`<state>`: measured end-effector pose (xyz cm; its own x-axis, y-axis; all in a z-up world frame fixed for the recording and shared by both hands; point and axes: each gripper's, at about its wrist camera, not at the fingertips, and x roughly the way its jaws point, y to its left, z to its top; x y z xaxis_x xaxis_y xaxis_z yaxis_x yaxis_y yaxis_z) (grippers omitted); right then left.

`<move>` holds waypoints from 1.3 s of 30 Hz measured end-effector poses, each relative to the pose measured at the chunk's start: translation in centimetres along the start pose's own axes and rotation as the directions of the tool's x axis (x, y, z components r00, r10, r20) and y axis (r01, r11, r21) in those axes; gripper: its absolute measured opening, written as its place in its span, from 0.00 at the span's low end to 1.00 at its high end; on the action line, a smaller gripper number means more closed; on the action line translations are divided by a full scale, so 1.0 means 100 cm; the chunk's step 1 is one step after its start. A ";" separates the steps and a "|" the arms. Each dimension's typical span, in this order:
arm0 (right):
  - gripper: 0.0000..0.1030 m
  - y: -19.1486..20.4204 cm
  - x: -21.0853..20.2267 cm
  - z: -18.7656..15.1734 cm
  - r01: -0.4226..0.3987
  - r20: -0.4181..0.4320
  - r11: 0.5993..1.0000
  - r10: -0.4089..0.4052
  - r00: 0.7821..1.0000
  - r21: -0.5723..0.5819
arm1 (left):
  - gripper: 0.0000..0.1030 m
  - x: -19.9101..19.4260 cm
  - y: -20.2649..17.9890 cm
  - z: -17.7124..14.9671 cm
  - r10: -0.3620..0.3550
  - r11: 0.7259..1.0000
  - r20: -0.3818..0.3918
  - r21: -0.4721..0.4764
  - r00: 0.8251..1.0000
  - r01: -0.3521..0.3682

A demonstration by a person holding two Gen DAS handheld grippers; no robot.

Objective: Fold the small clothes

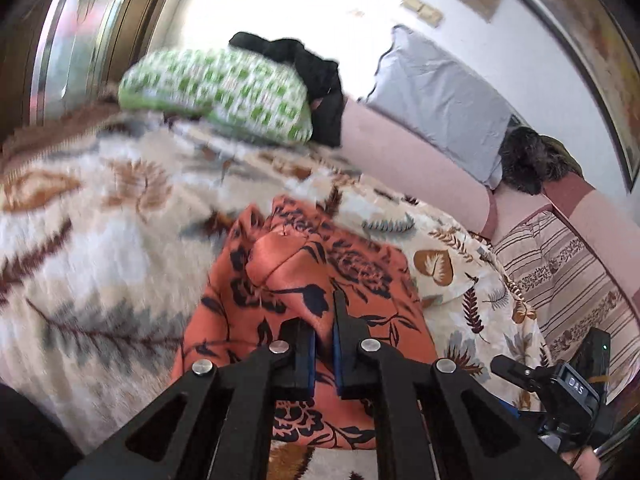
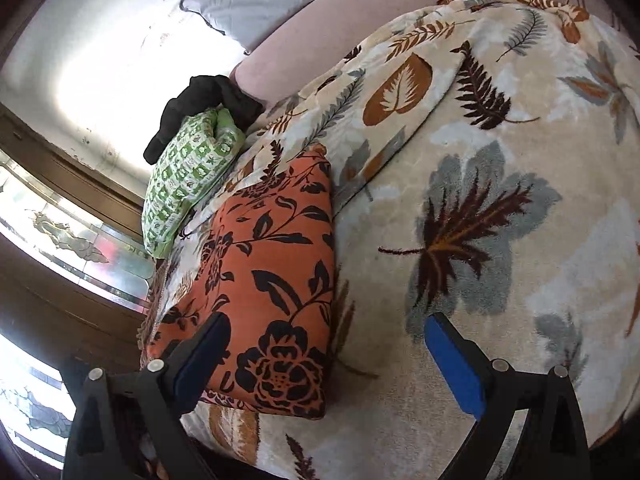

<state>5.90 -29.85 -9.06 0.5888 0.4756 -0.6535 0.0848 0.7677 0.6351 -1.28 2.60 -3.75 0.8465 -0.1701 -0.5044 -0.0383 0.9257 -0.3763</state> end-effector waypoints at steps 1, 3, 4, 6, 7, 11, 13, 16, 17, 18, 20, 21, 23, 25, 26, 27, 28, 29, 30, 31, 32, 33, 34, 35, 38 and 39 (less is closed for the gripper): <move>0.96 -0.001 0.002 -0.001 -0.002 -0.004 1.000 0.003 1.000 0.008 | 0.06 -0.015 -0.002 0.001 0.024 0.998 0.049 0.051 0.998 -0.027; 0.96 -0.005 0.005 -0.002 0.009 -0.019 1.000 -0.009 1.000 0.014 | 0.06 -0.019 0.000 -0.014 0.075 0.992 0.059 0.100 0.995 -0.080; 0.96 -0.006 0.006 -0.004 0.012 -0.022 1.000 -0.012 1.000 0.022 | 0.06 -0.006 0.018 -0.019 0.114 0.991 -0.004 0.067 0.994 -0.113; 0.96 -0.008 0.010 -0.007 0.009 -0.036 1.000 -0.008 0.999 0.030 | 0.06 0.037 0.059 -0.042 0.157 0.983 -0.227 -0.056 0.961 -0.173; 0.96 -0.007 0.012 -0.008 0.010 -0.046 1.000 -0.009 0.999 0.025 | 0.07 0.049 0.076 -0.050 0.144 0.977 -0.292 -0.108 0.945 -0.182; 0.96 0.005 0.018 -0.008 0.019 -0.075 0.999 -0.021 0.997 -0.031 | 0.06 0.041 0.059 -0.039 0.136 0.989 -0.224 -0.028 0.965 -0.146; 0.96 0.015 0.022 -0.004 0.021 -0.078 0.998 -0.025 0.997 -0.054 | 0.06 0.043 0.056 -0.040 0.137 0.989 -0.231 -0.019 0.963 -0.146; 0.96 0.037 0.029 0.007 0.029 -0.079 0.993 -0.038 0.996 -0.113 | 0.06 0.029 0.047 -0.031 0.171 0.985 -0.136 0.057 0.976 -0.164; 0.96 0.047 0.033 0.012 0.034 -0.076 0.989 -0.045 0.996 -0.145 | 0.06 0.014 0.033 -0.028 0.181 0.979 -0.064 0.110 0.981 -0.173; 0.96 0.057 0.037 0.017 0.041 -0.074 0.984 -0.055 0.996 -0.175 | 0.05 0.000 0.022 -0.024 0.186 0.970 0.016 0.159 0.982 -0.186; 0.96 0.074 0.046 0.023 0.065 -0.065 0.972 -0.082 0.994 -0.226 | 0.00 -0.027 0.006 -0.023 0.221 0.935 0.172 0.242 0.960 -0.258; 0.96 0.080 0.052 0.024 0.067 -0.072 0.967 -0.087 0.994 -0.245 | 0.00 -0.029 0.004 -0.025 0.245 0.917 0.206 0.268 0.947 -0.295; 0.96 0.083 0.069 0.021 0.076 -0.117 0.962 -0.110 0.987 -0.263 | 0.00 -0.004 0.029 -0.029 0.276 0.940 0.014 0.207 0.961 -0.273; 0.96 0.080 0.087 0.014 0.102 -0.171 0.956 -0.153 0.973 -0.275 | 0.00 0.029 0.070 -0.042 0.264 0.964 -0.220 0.080 0.939 -0.253; 0.96 0.078 0.092 0.011 0.114 -0.184 0.954 -0.169 0.968 -0.277 | 0.00 0.029 0.084 -0.041 0.226 0.972 -0.245 -0.002 0.943 -0.234; 0.96 0.075 0.092 0.010 0.110 -0.183 0.957 -0.163 0.970 -0.267 | 0.00 0.024 0.093 -0.035 0.168 0.979 -0.234 -0.074 0.958 -0.190; 0.96 0.071 0.089 0.009 0.098 -0.175 0.963 -0.144 0.974 -0.250 | 0.00 0.016 0.097 -0.026 0.104 0.982 -0.207 -0.131 0.973 -0.133; 0.97 0.068 0.087 0.008 0.092 -0.170 0.967 -0.135 0.976 -0.238 | 0.03 0.010 0.098 -0.017 0.036 0.983 -0.180 -0.172 0.983 -0.067; 0.97 0.066 0.086 0.008 0.095 -0.172 0.968 -0.137 0.976 -0.233 | 0.24 0.006 0.098 -0.011 -0.026 0.980 -0.164 -0.198 0.986 -0.007; 0.97 0.065 0.086 0.008 0.094 -0.173 0.968 -0.137 0.975 -0.233 | 0.65 0.006 0.097 -0.006 -0.073 0.975 -0.155 -0.218 0.985 0.038; 0.97 0.065 0.085 0.009 0.092 -0.169 0.968 -0.134 0.977 -0.231 | 0.81 0.008 0.098 -0.001 -0.101 0.969 -0.153 -0.239 0.983 0.062; 0.97 0.063 0.084 0.008 0.092 -0.166 0.969 -0.132 0.977 -0.228 | 0.86 0.011 0.102 0.005 -0.128 0.960 -0.148 -0.266 0.981 0.085; 0.97 0.064 0.084 0.008 0.089 -0.167 0.970 -0.128 0.978 -0.226 | 0.86 0.015 0.105 0.013 -0.149 0.953 -0.149 -0.284 0.978 0.102; 0.97 0.064 0.084 0.007 0.083 -0.169 0.970 -0.123 0.978 -0.227 | 0.86 0.018 0.109 0.021 -0.152 0.949 -0.146 -0.297 0.978 0.103; 0.97 0.067 0.084 0.007 0.068 -0.176 0.971 -0.110 0.978 -0.231 | 0.86 0.042 0.109 0.045 -0.229 0.944 -0.213 -0.289 0.950 0.163; 0.97 0.067 0.085 0.007 0.064 -0.178 0.971 -0.106 0.978 -0.229 | 0.86 0.056 0.107 0.052 -0.257 0.942 -0.234 -0.279 0.938 0.189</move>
<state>12.07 -21.00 -10.07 0.4236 0.4601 -0.7803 -0.0637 0.8744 0.4811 5.83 13.35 -6.57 0.6791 -0.4766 -0.5583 -0.0244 0.7455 -0.6661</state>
